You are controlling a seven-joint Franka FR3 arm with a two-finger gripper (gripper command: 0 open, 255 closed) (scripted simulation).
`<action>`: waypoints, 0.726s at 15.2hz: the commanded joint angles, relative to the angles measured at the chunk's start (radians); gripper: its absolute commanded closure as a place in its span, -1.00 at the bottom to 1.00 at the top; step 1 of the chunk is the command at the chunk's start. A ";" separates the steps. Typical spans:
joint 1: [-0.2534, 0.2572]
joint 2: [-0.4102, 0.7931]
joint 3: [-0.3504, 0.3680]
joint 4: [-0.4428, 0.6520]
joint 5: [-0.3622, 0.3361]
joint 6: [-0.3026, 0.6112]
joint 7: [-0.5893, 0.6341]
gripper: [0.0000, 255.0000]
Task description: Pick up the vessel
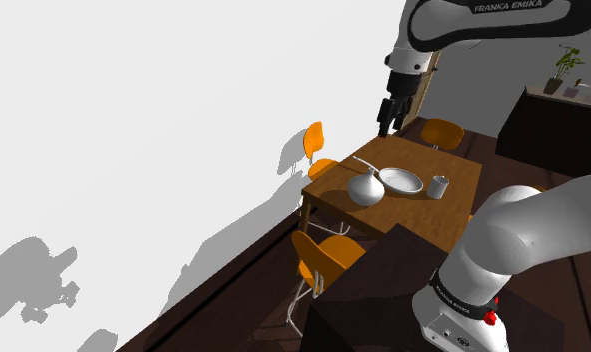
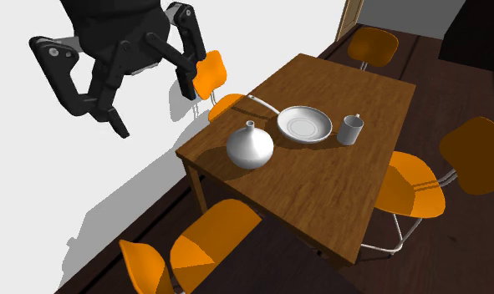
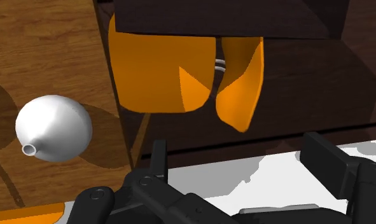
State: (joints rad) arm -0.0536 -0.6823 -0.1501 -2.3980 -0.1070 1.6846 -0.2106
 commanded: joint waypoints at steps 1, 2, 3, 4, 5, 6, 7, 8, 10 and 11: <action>-0.010 0.030 -0.035 -0.026 -0.020 0.062 -0.037 -1.00; -0.014 0.050 -0.053 -0.031 -0.029 0.090 -0.055 -1.00; -0.019 0.071 -0.071 -0.035 -0.037 0.118 -0.073 -1.00; -0.023 0.095 -0.089 -0.038 -0.044 0.146 -0.092 -1.00; -0.026 0.119 -0.107 -0.039 -0.050 0.175 -0.110 -1.00; -0.029 0.145 -0.125 -0.039 -0.055 0.203 -0.129 -1.00; -0.032 0.172 -0.143 -0.038 -0.058 0.231 -0.149 -1.00; -0.035 0.201 -0.160 -0.035 -0.061 0.259 -0.168 -1.00; -0.038 0.261 -0.196 -0.025 -0.061 0.314 -0.209 -1.00; -0.039 0.293 -0.214 -0.018 -0.059 0.341 -0.230 -1.00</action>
State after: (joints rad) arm -0.0890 -0.4220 -0.3421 -2.4177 -0.1648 1.9912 -0.4149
